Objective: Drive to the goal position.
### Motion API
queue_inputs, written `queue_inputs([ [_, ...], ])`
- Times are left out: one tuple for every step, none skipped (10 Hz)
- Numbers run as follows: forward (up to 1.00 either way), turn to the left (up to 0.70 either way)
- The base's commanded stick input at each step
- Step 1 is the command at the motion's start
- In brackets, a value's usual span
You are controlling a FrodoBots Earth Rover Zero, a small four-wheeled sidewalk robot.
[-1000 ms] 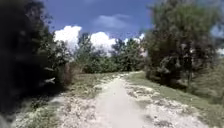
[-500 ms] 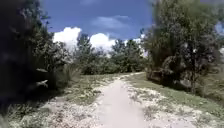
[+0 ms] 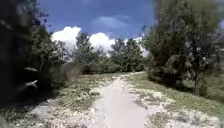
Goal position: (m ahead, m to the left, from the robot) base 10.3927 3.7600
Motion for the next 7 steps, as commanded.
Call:
queue_inputs([
  [0.5,0.0],
  [0.5,0.0],
  [0.5,0.0],
  [0.5,0.0],
  [0.5,0.0],
  [0.5,0.0],
  [0.5,0.0],
])
